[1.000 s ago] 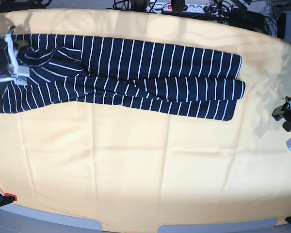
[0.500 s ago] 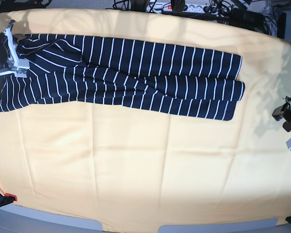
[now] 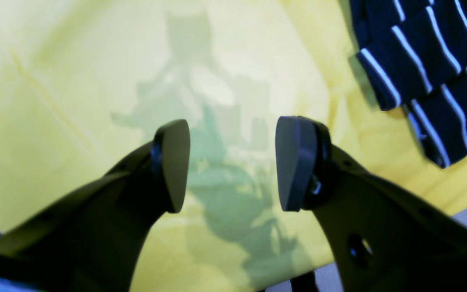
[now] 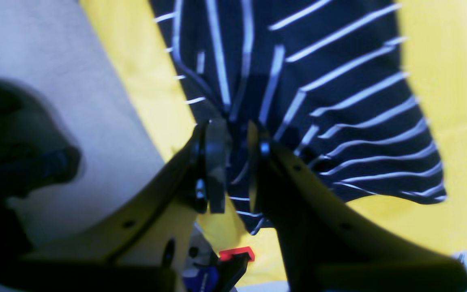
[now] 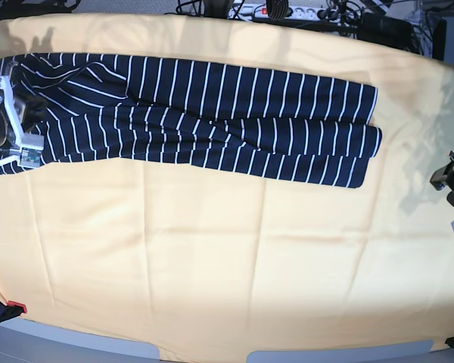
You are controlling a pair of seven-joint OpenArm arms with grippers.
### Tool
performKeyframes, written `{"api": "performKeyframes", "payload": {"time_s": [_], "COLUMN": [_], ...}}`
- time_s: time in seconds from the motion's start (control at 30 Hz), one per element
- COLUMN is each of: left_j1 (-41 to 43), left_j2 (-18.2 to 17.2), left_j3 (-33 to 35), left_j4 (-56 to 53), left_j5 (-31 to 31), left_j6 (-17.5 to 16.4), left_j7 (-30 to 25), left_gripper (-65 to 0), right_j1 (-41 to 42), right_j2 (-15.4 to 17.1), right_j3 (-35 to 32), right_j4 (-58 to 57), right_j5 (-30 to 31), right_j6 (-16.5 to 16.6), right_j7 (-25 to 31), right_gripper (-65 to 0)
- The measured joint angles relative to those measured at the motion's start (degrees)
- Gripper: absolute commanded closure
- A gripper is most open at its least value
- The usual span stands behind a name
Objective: Fold the T-shirt properly
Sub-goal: 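Press the sleeve end flat with the right gripper, swing left arm away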
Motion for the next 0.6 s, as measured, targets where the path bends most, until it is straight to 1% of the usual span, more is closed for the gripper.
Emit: {"api": "performKeyframes", "payload": {"time_s": [0.03,0.07,0.13,0.17,0.2,0.27,0.33,0.37,0.4,0.5,0.57,0.6], "left_j1": [0.0,0.0,0.0,0.0,0.3,0.5,0.7,0.8,1.1,3.5,6.2,7.7], "left_j2": [0.0,0.0,0.1,0.2,0.4,1.1,2.5,3.3,4.0,4.5,6.1,7.5], "left_j3": [-1.1,-2.5,-6.0,-7.8,-9.8,-13.0,-15.9,-17.4,-18.8,-22.0,-24.8,-26.2], "left_j4": [0.0,0.0,0.0,0.0,0.0,0.1,0.0,0.0,-0.2,-1.7,-2.9,-3.3], "left_j5": [0.0,0.0,-0.2,-0.8,-2.1,-4.6,-5.9,-6.4,-6.9,-7.1,-7.1,-7.1], "left_j6": [0.4,0.4,1.2,2.0,2.0,1.9,1.9,1.9,1.9,1.9,1.9,1.9], "left_j7": [0.0,0.0,0.1,0.2,0.2,3.5,7.3,7.8,7.5,7.3,7.5,7.5], "left_gripper": [-35.3,-35.3,-35.3,-35.3,-35.3,-35.3,-35.3,-35.3,-35.3,-35.3,-35.3,-35.3], "right_j1": [0.0,-0.1,-0.2,-0.3,-0.3,-0.3,-0.5,-0.5,-0.3,-0.4,-0.3,-0.2], "right_j2": [-0.7,-1.9,-5.5,-7.6,-9.8,-14.3,-17.7,-19.1,-20.4,-23.8,-25.3,-25.5], "right_j3": [0.0,0.0,0.0,0.0,0.0,0.0,0.0,0.0,0.0,0.0,0.0,0.2], "right_j4": [-0.4,-1.1,-3.8,-5.4,-7.1,-10.9,-14.4,-16.2,-17.8,-21.9,-24.1,-24.9], "right_j5": [-2.5,-6.5,-12.6,-15.5,-18.1,-22.3,-24.7,-25.7,-26.8,-28.9,-28.9,-28.8], "right_j6": [0.0,0.1,-0.4,-1.8,-2.4,-3.0,-3.6,-3.7,-3.7,-3.7,-3.7,-3.7], "right_j7": [0.0,-0.1,-0.2,-0.2,0.1,1.2,2.5,3.1,3.1,4.0,4.8,4.9], "right_gripper": [-12.6,-12.1,-11.2,-9.5,-6.7,-0.1,0.0,0.0,0.0,0.0,0.0,0.0]}}
